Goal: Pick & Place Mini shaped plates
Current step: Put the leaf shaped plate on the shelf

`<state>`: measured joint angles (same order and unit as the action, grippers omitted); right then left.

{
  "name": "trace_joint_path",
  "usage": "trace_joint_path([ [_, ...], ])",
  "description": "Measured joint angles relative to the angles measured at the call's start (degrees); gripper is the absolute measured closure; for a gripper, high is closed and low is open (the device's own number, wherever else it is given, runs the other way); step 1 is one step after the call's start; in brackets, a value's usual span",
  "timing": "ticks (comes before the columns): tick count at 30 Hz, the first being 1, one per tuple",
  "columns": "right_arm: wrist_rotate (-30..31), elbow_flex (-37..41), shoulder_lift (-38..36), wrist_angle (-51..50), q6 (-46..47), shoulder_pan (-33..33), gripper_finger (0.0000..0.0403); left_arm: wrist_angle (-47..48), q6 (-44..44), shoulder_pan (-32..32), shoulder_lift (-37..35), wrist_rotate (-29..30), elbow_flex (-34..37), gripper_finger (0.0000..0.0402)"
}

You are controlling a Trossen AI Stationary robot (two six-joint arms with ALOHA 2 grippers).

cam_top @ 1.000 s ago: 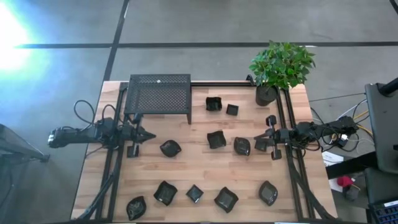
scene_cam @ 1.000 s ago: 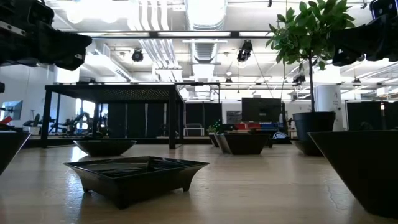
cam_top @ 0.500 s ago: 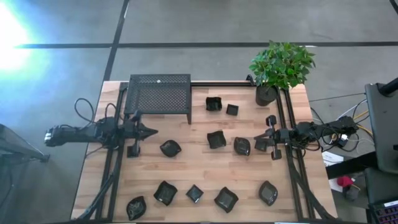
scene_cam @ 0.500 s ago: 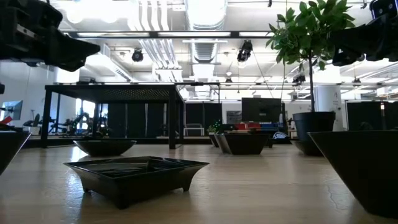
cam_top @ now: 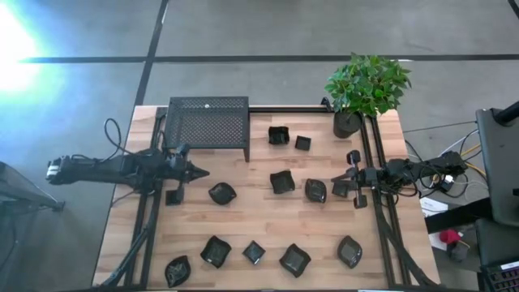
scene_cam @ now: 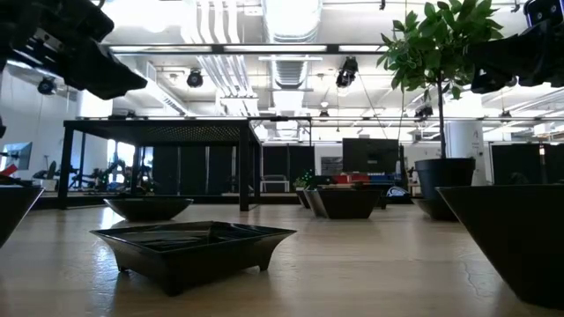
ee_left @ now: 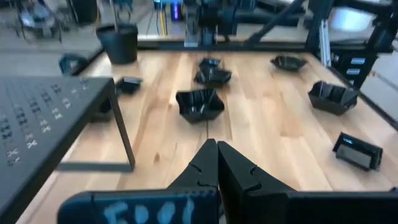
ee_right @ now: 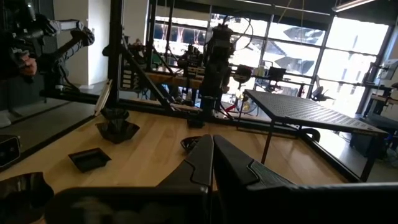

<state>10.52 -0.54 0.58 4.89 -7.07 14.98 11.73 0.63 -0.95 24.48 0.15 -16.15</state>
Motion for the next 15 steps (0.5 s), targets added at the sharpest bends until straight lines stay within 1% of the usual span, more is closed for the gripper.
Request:
trace_joint_path([
  [6, 0.0, 0.0, 0.0, 0.0, 0.0, 0.0, 0.0394, 9.8, 4.2, 0.0, 5.3, 3.8, -5.9, 0.0402],
  [9, 0.0, 0.0, 0.0, 0.0, -0.6, 0.0, 0.0394, 11.6, 5.3, 0.0, 8.5, 4.0, -7.4, 0.0402],
  [11, 0.0, 0.0, 0.0, 0.0, -0.6, 0.0, 0.0394, 11.7, 4.4, 0.0, 11.0, 3.8, -7.6, 0.0402],
  [15, 0.0, 0.0, 0.0, -0.1, -0.6, 0.0, 0.0394, 11.7, -0.7, 0.6, 15.5, 3.4, -8.0, 0.0402],
])
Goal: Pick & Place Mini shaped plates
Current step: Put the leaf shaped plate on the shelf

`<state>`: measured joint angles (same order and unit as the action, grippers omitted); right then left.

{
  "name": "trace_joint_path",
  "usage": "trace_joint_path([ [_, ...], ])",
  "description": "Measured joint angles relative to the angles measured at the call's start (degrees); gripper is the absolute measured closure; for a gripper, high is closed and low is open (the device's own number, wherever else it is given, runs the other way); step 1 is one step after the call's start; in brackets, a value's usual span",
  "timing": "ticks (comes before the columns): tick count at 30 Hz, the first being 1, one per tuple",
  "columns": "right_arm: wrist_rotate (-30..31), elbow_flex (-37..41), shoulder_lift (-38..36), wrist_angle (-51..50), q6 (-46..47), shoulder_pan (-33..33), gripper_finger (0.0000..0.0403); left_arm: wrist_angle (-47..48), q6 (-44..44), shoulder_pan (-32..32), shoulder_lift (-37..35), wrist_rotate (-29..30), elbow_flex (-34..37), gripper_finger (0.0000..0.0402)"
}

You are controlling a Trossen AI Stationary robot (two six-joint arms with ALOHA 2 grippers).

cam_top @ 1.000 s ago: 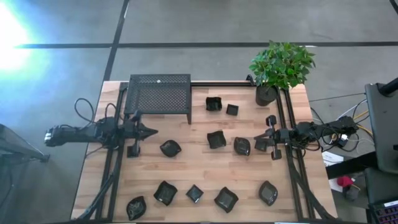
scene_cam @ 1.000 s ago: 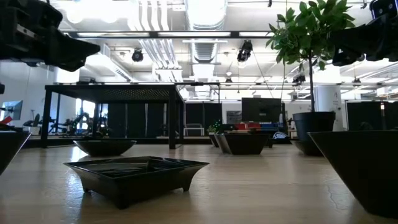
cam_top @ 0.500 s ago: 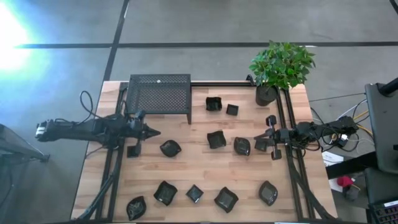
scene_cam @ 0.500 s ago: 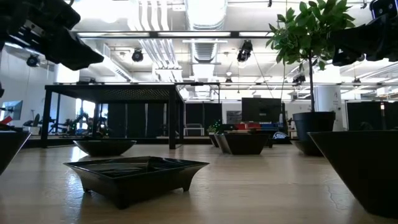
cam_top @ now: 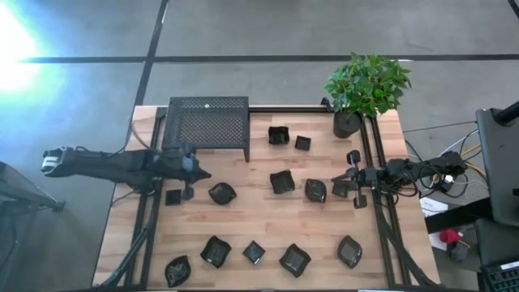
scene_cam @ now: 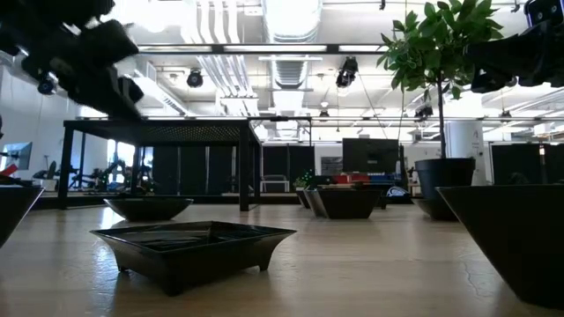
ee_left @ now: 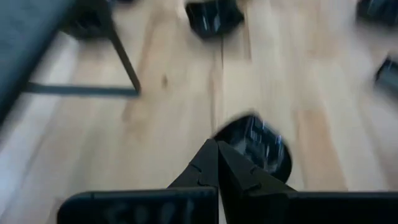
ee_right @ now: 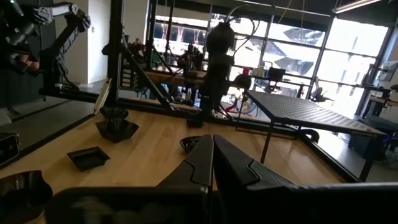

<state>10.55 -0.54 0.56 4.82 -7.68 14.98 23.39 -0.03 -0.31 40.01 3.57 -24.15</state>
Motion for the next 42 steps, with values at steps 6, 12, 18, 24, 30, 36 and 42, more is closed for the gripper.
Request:
trace_joint_path([
  [6, 0.0, 0.0, 0.0, -0.1, 0.0, 0.0, 0.0394, -1.2, 2.8, 0.2, 5.1, 0.0, -1.9, 0.0395],
  [12, 0.0, 0.0, 0.0, -0.4, 0.2, 0.0, 0.0394, -0.8, 3.4, 0.2, 8.3, -0.1, -3.6, 0.0359],
  [18, 0.0, 0.0, 0.0, -0.4, 0.2, 0.0, 0.0394, -0.6, 4.5, 0.2, 12.4, -0.5, -3.7, 0.0331],
  [24, 0.0, 0.0, 0.0, -0.4, 0.2, 0.0, 0.0394, -0.7, 9.3, 0.3, 18.2, -1.1, -3.7, 0.0330],
  [30, 0.0, 0.0, 0.0, -0.4, 0.0, 0.0, 0.0394, -2.9, 16.0, 0.4, 22.9, -1.1, -3.7, 0.0330],
  [36, 0.0, 0.0, 0.0, -0.4, 0.0, 0.0, 0.0394, -5.9, 20.0, 0.4, 26.6, -1.0, -3.7, 0.0330],
  [42, 0.0, 0.0, 0.0, -0.4, 0.2, 0.0, 0.0394, -5.8, 21.3, 0.4, 29.0, -1.0, -3.7, 0.0330],
])
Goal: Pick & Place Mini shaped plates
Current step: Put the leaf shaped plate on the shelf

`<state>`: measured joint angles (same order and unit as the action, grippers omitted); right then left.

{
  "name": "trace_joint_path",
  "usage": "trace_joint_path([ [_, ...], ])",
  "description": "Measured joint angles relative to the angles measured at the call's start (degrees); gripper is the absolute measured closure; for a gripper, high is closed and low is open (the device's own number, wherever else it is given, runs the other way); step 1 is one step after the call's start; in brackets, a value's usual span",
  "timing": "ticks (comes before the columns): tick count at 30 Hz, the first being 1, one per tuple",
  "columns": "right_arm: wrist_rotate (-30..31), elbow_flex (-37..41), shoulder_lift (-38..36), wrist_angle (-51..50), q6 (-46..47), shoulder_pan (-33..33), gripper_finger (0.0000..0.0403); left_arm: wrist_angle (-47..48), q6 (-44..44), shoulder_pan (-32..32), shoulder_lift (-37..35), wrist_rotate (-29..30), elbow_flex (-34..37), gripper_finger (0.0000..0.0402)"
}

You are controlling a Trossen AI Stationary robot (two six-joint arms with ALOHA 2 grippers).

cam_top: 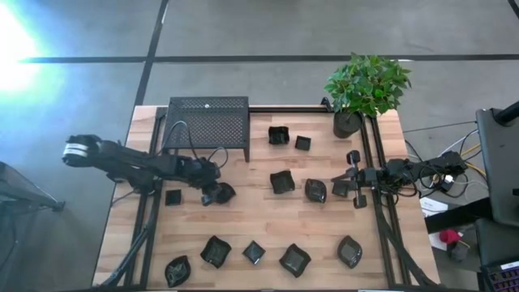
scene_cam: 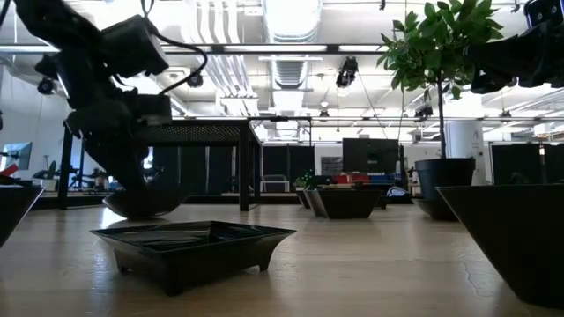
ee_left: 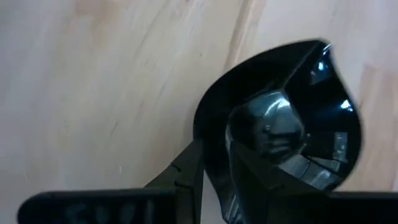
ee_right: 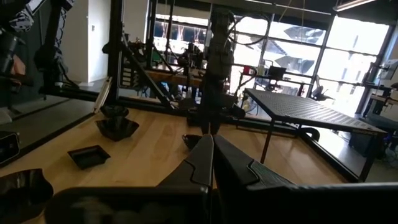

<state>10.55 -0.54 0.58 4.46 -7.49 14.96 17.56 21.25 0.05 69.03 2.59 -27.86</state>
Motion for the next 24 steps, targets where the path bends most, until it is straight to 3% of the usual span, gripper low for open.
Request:
trace_joint_path([
  [15, 0.0, 0.0, 0.0, 0.0, 0.0, 0.0, 0.0394, 3.2, -1.0, 0.0, -0.4, 0.0, -5.1, 0.0330],
  [24, 0.0, 0.0, 0.0, -2.0, 0.0, 0.0, 0.0394, 4.0, -4.5, 0.0, 1.0, 1.9, -4.6, 0.0330],
])
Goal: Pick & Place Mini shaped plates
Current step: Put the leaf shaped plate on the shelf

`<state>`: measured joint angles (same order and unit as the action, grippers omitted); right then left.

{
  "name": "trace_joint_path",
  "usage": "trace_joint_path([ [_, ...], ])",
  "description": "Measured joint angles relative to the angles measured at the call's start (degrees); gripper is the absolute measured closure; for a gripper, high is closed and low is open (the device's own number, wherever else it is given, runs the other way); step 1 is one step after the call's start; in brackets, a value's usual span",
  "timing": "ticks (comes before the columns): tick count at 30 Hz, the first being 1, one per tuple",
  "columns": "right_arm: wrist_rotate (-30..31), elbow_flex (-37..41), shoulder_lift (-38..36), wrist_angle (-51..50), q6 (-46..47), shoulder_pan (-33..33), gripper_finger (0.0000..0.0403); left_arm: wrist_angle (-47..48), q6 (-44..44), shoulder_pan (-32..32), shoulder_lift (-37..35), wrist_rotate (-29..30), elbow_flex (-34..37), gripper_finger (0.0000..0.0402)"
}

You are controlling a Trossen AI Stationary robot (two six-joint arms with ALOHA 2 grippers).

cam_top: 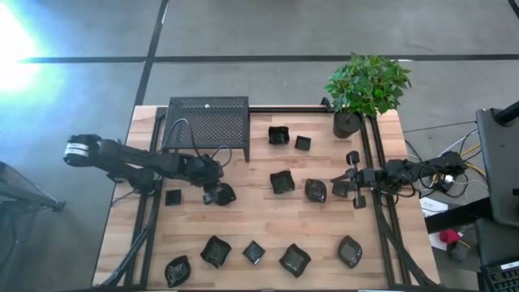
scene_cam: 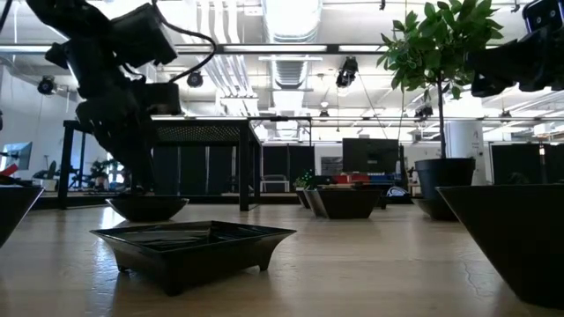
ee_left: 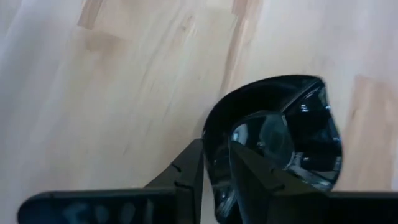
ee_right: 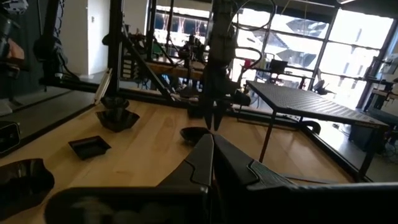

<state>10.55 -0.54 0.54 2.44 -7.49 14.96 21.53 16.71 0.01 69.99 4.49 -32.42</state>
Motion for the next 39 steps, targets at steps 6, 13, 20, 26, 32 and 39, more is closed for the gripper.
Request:
trace_joint_path([
  [6, 0.0, 0.0, 0.0, -0.2, 0.0, 0.0, 0.0394, -0.5, 0.1, 0.0, 3.7, 0.1, 0.1, 0.0330],
  [13, 0.0, 0.0, 0.0, -0.2, 0.0, 0.0, 0.0394, -1.9, 1.2, 0.0, 6.1, -1.9, 0.1, 0.0330],
  [20, 0.0, 0.0, 0.0, -0.2, 0.0, 0.0, 0.0394, -2.0, 2.8, 0.0, 7.6, -2.2, 0.1, 0.0334],
  [26, 0.0, 0.0, 0.0, -0.2, 0.0, 0.0, 0.0394, -2.2, 4.5, 0.0, 7.5, -3.6, -0.1, 0.0390],
  [32, 0.0, 0.0, 0.0, -0.2, 0.0, 0.0, 0.0394, -2.0, 7.3, 0.0, 6.6, -5.3, -0.1, 0.0400],
  [39, 0.0, 0.0, 0.0, -0.2, 0.0, 0.0, 0.0394, 3.5, 8.9, 0.0, 2.1, -5.7, -3.4, 0.0401],
])
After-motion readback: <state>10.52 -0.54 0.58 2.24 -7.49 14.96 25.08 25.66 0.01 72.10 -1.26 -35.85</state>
